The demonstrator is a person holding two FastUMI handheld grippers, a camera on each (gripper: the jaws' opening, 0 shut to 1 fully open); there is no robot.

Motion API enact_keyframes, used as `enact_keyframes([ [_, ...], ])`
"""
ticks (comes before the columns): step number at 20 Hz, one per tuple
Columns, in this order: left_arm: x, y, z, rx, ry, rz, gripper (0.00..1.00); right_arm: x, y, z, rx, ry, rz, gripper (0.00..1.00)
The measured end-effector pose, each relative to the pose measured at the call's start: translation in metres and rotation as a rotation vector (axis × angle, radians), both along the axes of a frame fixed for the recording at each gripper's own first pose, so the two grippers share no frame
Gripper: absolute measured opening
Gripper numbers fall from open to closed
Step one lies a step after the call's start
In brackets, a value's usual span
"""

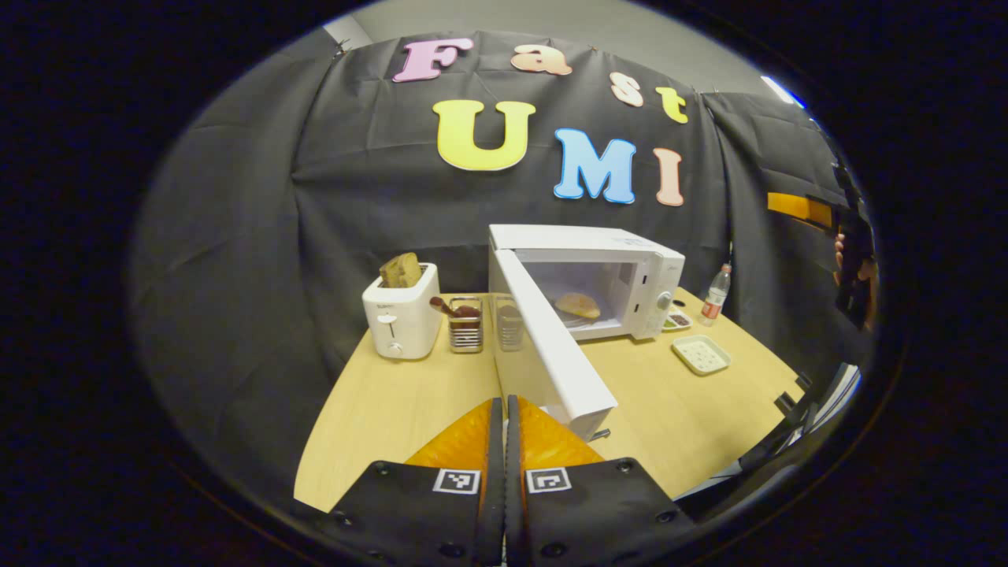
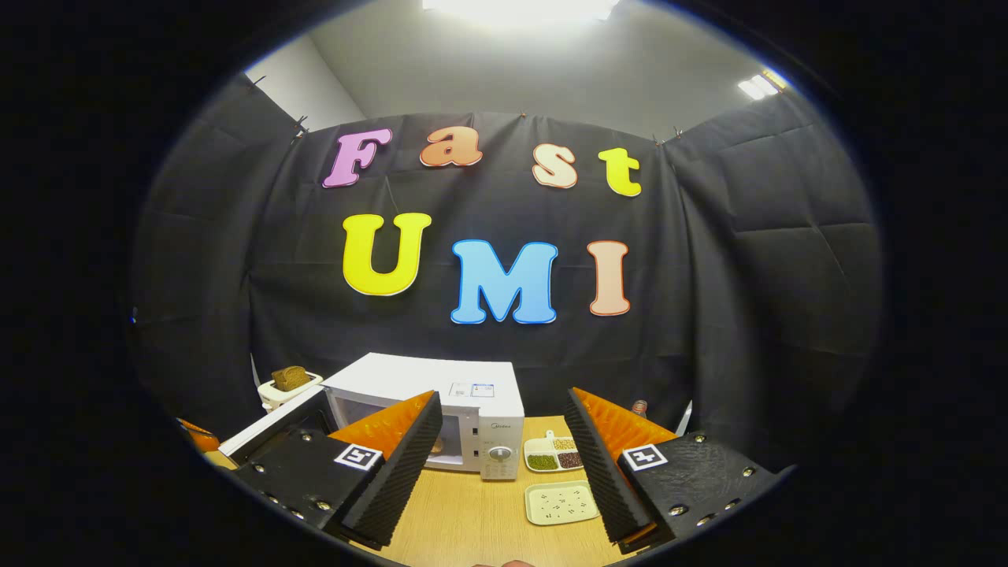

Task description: Open the microwave oven with the left hand, put the food in, and close the microwave oven.

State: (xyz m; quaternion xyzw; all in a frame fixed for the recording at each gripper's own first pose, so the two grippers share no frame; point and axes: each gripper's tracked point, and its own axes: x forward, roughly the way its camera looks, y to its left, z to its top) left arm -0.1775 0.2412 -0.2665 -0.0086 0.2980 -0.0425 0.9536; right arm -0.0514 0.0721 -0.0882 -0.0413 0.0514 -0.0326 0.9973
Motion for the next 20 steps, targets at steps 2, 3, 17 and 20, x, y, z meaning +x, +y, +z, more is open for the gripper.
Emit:
enact_keyframes([
  [2, 0.003, -0.01, -0.004, -0.012, 0.008, -0.037, 0.07, 0.002, -0.003, -0.003, 0.004, 0.008, -0.008, 0.95],
  [3, 0.005, -0.016, -0.008, -0.016, 0.025, -0.063, 0.07, 0.003, -0.005, -0.005, 0.007, 0.012, -0.012, 0.95],
  [17, 0.058, -0.166, -0.017, -0.117, 0.042, -0.37, 0.08, 0.017, -0.022, 0.046, 0.029, -0.111, 0.004, 0.95],
  [20, 0.076, -0.191, -0.02, -0.122, 0.041, -0.392, 0.08, 0.025, -0.03, 0.051, 0.013, -0.122, 0.007, 0.95],
])
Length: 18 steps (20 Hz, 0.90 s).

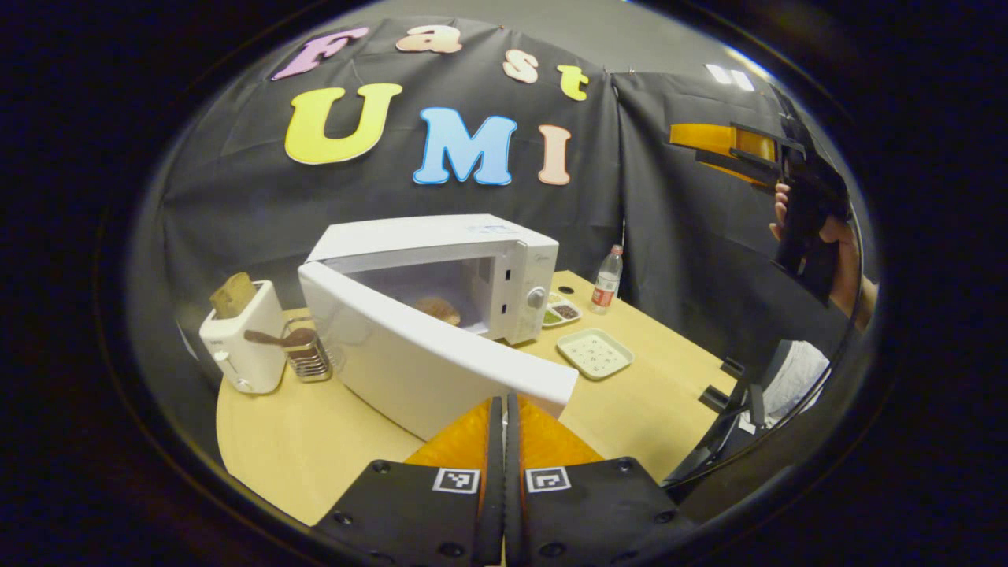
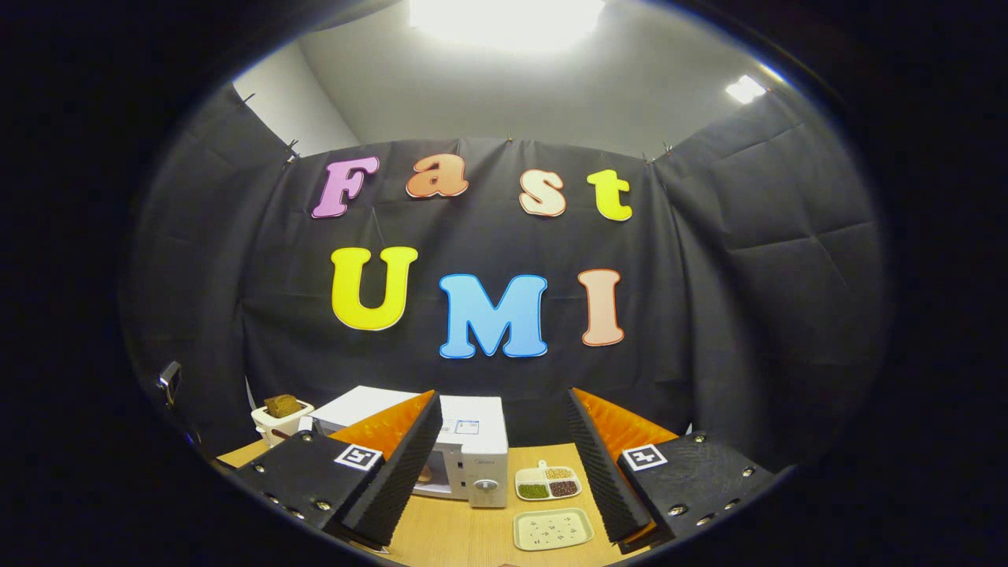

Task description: Open the microwave oven with the left hand, put the food in, and close the microwave oven.

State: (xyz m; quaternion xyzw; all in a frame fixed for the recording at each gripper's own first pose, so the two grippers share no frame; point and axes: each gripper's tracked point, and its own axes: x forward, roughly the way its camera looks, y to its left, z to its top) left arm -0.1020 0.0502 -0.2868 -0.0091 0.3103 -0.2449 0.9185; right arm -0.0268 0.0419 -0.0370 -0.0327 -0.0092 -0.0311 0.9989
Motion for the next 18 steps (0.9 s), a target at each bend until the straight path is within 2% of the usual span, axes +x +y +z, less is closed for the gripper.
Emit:
enact_keyframes([
  [5, 0.034, -0.034, -0.009, -0.019, 0.011, -0.014, 0.07, 0.011, -0.021, 0.003, -0.002, -0.004, -0.026, 0.95],
  [8, 0.057, -0.045, -0.014, -0.022, 0.016, 0.012, 0.08, 0.019, -0.032, 0.003, -0.008, 0.0, -0.023, 0.95],
  [11, 0.082, -0.047, -0.025, 0.018, 0.043, 0.059, 0.08, 0.028, -0.041, -0.002, 0.002, 0.015, -0.017, 0.95],
  [12, 0.088, -0.051, -0.025, 0.014, 0.044, 0.062, 0.05, 0.031, -0.043, -0.004, 0.006, 0.022, -0.01, 0.95],
  [13, 0.094, -0.057, -0.024, 0.007, 0.044, 0.066, 0.08, 0.034, -0.044, -0.005, 0.007, 0.027, -0.005, 0.95],
  [18, 0.126, -0.078, -0.03, -0.008, 0.052, 0.071, 0.08, 0.045, -0.055, -0.011, 0.013, 0.039, 0.005, 0.95],
])
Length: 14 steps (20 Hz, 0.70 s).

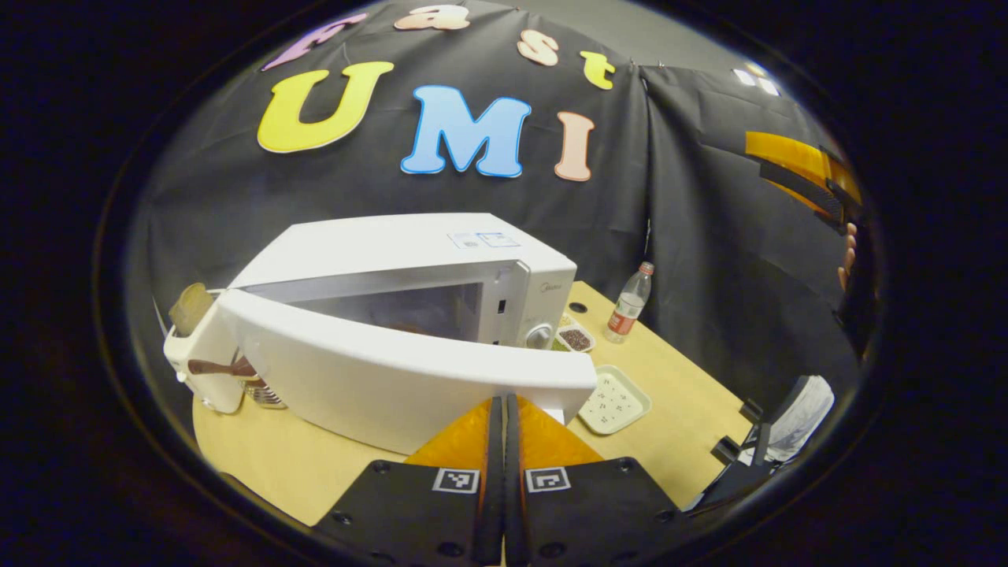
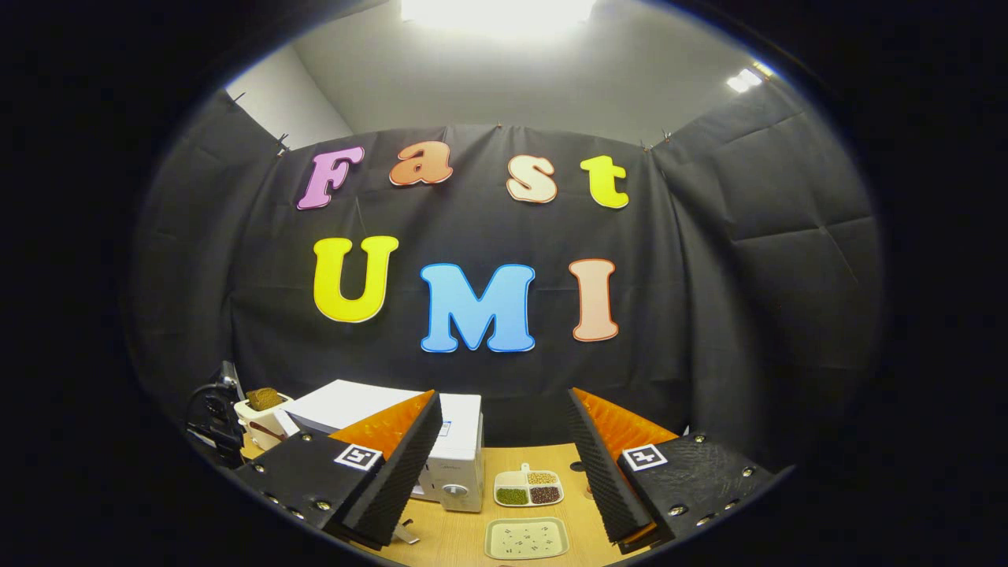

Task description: Open the microwave oven with the left hand, put the food in, and close the microwave oven.

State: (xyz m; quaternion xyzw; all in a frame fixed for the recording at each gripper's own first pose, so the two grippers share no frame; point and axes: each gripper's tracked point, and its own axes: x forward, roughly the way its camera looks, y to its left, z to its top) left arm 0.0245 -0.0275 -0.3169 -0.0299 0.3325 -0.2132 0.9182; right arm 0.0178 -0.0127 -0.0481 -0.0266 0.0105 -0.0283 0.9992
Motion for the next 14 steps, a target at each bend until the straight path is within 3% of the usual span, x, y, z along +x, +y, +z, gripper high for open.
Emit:
enact_keyframes([
  [14, 0.066, -0.03, -0.016, -0.02, 0.012, 0.061, 0.07, 0.011, -0.054, -0.031, 0.045, 0.072, -0.076, 0.95],
])
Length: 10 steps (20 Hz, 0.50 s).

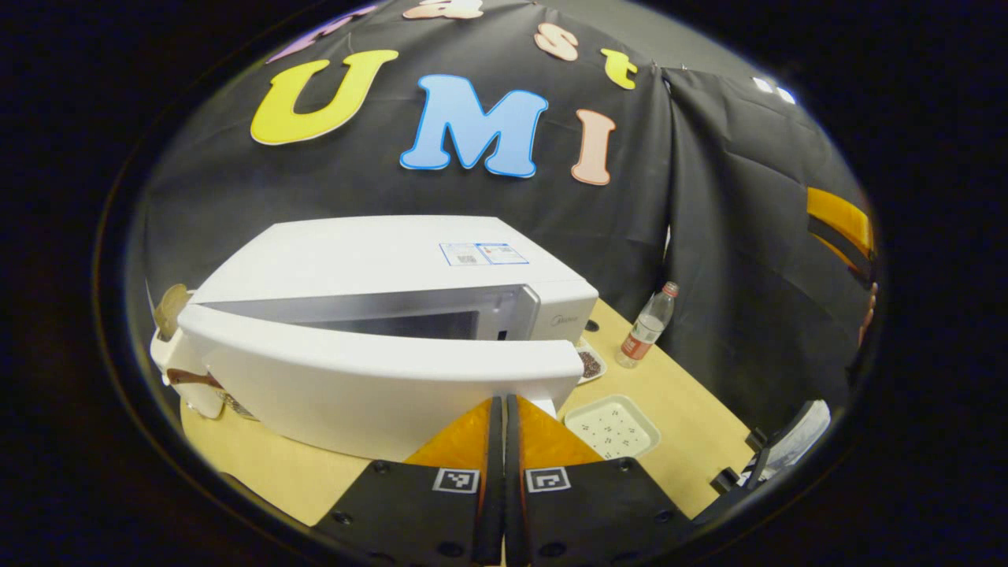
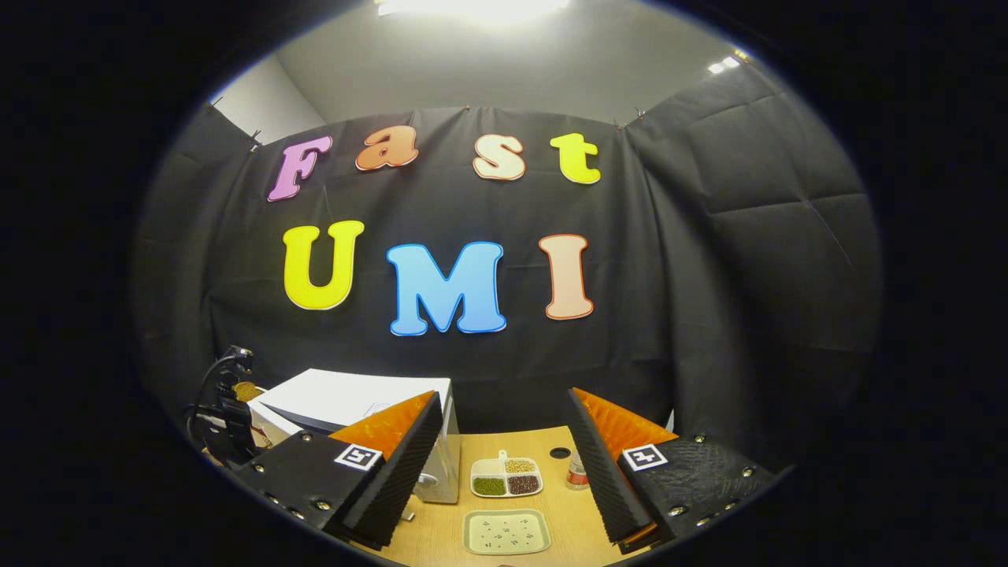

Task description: Open the microwave oven with the left hand, put the food in, and close the microwave oven.

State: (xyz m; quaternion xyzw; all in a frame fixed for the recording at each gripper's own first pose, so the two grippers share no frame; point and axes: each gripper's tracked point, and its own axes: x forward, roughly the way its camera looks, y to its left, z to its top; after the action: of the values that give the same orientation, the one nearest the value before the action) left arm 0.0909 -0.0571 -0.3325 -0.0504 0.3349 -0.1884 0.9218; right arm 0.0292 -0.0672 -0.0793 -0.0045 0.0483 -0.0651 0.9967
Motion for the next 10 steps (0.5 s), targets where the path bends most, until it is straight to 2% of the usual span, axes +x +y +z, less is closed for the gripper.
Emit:
enact_keyframes([
  [10, 0.035, -0.009, -0.014, -0.042, 0.008, 0.05, 0.07, 0.007, -0.015, -0.009, 0.001, 0.024, -0.023, 0.98],
])
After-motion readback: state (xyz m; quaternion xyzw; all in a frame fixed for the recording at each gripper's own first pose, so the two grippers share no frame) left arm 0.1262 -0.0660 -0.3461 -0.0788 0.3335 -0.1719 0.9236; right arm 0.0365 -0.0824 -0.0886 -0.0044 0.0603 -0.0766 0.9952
